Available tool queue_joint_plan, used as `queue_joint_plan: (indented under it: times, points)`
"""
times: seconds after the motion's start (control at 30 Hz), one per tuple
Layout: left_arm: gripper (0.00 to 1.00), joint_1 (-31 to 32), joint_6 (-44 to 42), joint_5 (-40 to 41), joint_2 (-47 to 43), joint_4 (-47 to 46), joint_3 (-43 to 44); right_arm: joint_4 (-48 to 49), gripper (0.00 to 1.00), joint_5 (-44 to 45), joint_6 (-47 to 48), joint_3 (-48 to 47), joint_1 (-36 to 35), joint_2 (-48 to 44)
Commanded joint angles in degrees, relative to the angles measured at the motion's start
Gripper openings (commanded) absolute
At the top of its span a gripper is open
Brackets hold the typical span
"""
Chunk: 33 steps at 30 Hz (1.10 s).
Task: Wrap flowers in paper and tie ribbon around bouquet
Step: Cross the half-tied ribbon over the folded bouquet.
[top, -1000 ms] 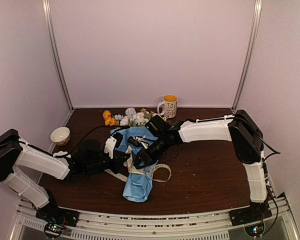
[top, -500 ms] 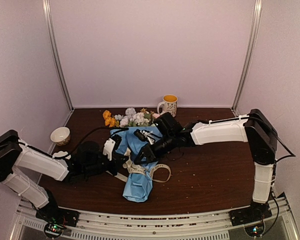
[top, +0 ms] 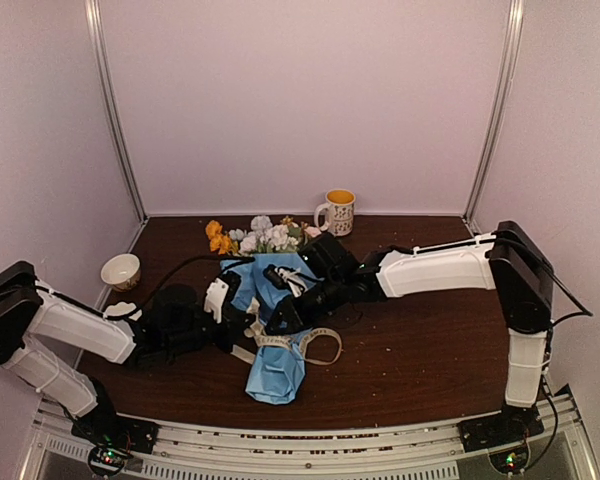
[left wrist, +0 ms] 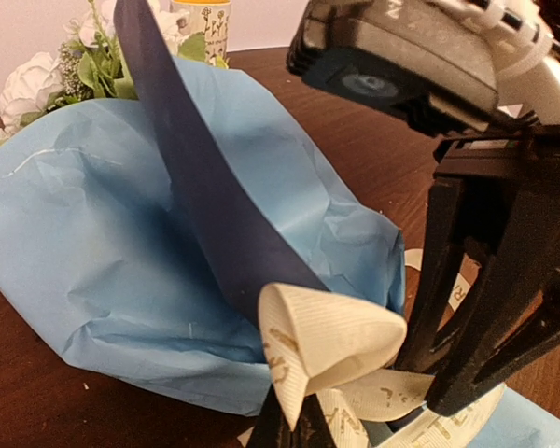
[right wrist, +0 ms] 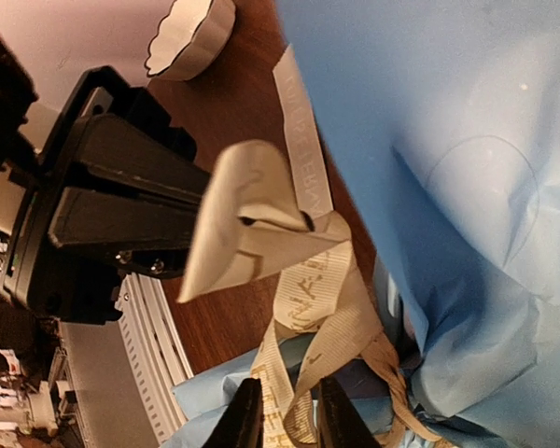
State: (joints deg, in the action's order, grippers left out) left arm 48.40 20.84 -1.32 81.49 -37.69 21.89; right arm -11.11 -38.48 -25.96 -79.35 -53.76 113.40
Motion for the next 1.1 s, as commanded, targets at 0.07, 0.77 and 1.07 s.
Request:
queue_joint_plan:
  times: [0.07,0.77,1.07]
  points:
    - [0.0,-0.47,1.74,0.45,-1.43,-3.62,-1.5,-2.24,0.04,1.68,0.48,-1.74,0.21,0.98]
    - [0.83,-4.46,8.87,7.92,-11.16,-2.42,-10.15,0.73,0.0,-2.16,-1.46,-1.14,0.91,-3.35]
    - [0.54,2.03,-18.04,-0.18,-15.12,4.74,-2.19,1.86,0.0,-2.77,-2.64,-1.55,1.15,-3.32]
